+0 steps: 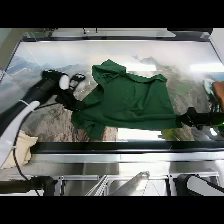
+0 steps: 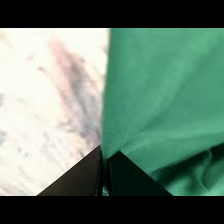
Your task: Fold the shirts.
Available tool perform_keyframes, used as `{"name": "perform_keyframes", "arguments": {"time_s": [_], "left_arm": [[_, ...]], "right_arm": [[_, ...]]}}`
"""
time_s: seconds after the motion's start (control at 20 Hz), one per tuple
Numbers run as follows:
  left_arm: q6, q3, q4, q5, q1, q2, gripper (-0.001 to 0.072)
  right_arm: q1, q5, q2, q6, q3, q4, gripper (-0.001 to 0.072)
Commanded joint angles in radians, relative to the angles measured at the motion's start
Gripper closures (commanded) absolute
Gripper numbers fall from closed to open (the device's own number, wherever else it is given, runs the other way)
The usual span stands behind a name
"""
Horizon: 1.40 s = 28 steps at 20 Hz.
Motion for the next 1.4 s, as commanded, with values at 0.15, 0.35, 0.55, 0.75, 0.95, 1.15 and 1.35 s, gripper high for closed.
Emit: {"name": "perform_keyframes", "arguments": {"time_s": [0.15,0.35,0.55,0.75,0.95,1.15,1.35], "left_arm": [[0.334,-0.131,-0.638,-0.009,0.289,0.009,0.0679],[0.367,-0.219,-0.668,-0.018,0.368,0.009,0.0357],[0.390,-0.235,-0.668,-0.018,0.413,0.009,0.0311],[0.406,-0.235,-0.668,-0.020,0.432,0.009,0.0311],[0.443,-0.235,-0.668,-0.051,0.402,0.009,0.0311],[0.464,-0.235,-0.667,-0.069,0.333,0.009,0.0311],[0.464,-0.234,-0.667,-0.069,0.313,0.009,0.0311]], "right_arm": [[-0.010,0.022,0.000,0.000,0.001,0.000,0.0697],[-0.024,0.090,0.001,0.018,0.001,-0.042,0.0199],[-0.079,0.122,-0.004,0.031,0.001,-0.095,0.0351],[-0.093,0.107,-0.027,0.001,0.001,-0.171,0.0351],[-0.090,0.123,-0.135,-0.110,0.000,-0.068,0.0351],[-0.087,0.133,-0.192,-0.220,0.001,0.031,0.0352],[-0.097,0.171,-0.191,-0.208,0.046,0.017,0.0352]]}}
